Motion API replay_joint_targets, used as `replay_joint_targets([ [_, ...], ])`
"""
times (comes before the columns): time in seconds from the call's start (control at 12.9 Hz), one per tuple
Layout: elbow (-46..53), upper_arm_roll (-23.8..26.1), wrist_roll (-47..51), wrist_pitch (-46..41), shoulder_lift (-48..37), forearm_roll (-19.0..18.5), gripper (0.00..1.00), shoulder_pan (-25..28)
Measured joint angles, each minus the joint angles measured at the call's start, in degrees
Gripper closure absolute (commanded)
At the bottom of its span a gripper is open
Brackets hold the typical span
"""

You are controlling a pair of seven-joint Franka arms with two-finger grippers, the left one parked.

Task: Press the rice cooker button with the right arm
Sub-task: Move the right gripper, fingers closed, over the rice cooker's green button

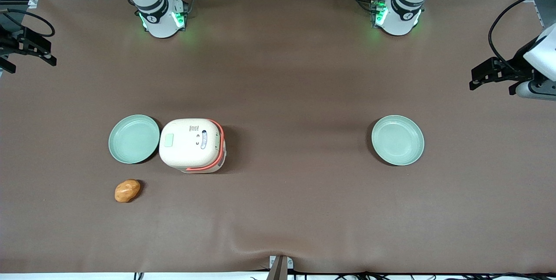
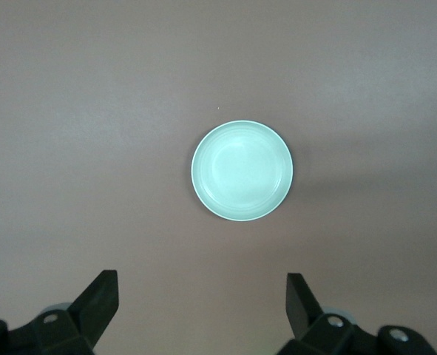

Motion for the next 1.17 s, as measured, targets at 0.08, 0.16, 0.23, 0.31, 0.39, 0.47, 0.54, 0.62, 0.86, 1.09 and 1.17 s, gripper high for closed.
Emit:
replay_joint_targets([
  [0.08,0.0,0.0,0.0,0.0,0.0,0.0,0.0,0.01],
  [0.16,0.0,0.0,0.0,0.0,0.0,0.0,0.0,0.01],
  [0.23,0.0,0.0,0.0,0.0,0.0,0.0,0.0,0.01],
  [0.31,0.0,0.0,0.0,0.0,0.01,0.0,0.0,0.01],
  [0.39,-0.02,0.0,0.0,0.0,0.07,0.03,0.0,0.02],
  [0.47,-0.07,0.01,0.0,0.0,0.36,0.12,0.0,0.11],
  [0.54,-0.11,0.05,0.0,0.0,0.88,0.27,0.0,0.46],
  [0.62,-0.13,0.07,0.07,0.03,1.59,0.35,0.0,1.18],
  [0.86,-0.25,0.14,3.74,0.18,4.12,0.43,0.34,4.6],
  [1.09,-0.59,0.26,7.73,1.9,6.78,0.43,0.81,7.92],
  [1.17,-0.79,0.27,8.35,3.07,7.93,0.43,0.87,8.36],
])
